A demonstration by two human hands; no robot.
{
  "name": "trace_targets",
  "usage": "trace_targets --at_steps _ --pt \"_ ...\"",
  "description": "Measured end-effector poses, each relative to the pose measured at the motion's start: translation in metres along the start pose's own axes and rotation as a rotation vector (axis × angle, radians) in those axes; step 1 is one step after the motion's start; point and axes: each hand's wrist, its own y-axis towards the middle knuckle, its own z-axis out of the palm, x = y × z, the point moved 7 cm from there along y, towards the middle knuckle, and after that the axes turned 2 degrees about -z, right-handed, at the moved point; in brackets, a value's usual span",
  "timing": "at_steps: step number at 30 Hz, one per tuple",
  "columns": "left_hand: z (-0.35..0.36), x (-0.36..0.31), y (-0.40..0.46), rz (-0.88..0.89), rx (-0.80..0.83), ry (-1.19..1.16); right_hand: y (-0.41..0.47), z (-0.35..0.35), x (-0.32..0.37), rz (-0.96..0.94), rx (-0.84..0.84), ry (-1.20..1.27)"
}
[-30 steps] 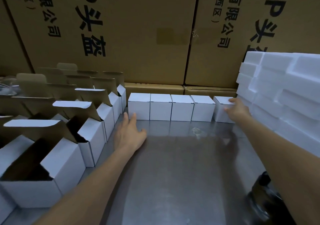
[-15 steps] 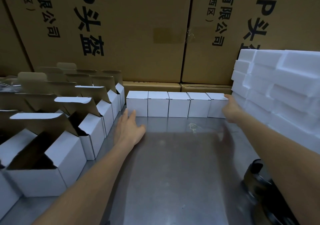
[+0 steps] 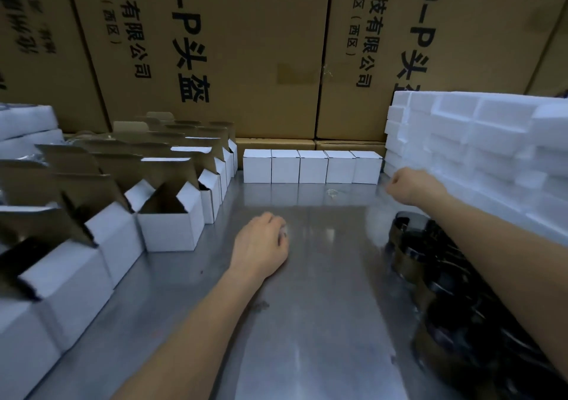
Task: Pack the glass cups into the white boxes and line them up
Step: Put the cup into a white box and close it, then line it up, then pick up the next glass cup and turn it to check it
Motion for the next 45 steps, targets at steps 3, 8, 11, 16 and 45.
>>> trace_targets --at_steps 3,8,11,16,45 --pt "-0.018 -0.015 -0.052 0.032 0.006 -0.013 -0.046 -0.008 0.004 0.007 -0.051 -0.026" --pt "-0.041 -0.022 -0.106 0.084 -0.039 -0.029 -0.09 0.001 0.013 0.018 0.001 -0.145" --pt "-0.046 -0.022 -0.116 0.085 -0.041 -0.042 -0.102 0.008 0.023 -0.027 0.016 -0.236" --pt "-0.047 -0.022 -0.113 0.075 -0.043 -0.037 -0.114 0.019 0.053 -0.092 0.047 -0.254" --pt "-0.05 0.016 -0.122 -0.148 0.084 -0.724 -0.241 0.084 0.118 -0.367 0.086 0.89"
